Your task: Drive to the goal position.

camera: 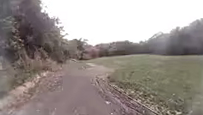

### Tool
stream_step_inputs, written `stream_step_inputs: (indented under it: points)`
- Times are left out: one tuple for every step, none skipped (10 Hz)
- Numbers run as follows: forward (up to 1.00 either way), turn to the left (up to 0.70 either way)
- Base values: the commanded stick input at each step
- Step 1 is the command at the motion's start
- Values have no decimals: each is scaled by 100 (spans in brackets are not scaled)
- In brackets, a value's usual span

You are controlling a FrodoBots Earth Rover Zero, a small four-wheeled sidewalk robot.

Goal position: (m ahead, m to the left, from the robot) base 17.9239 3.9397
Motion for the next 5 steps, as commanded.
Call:
stream_step_inputs:
  points:
    - [100, 0]
    - [68, 2]
    - [27, 5]
    - [0, 21]
    - [0, 62]
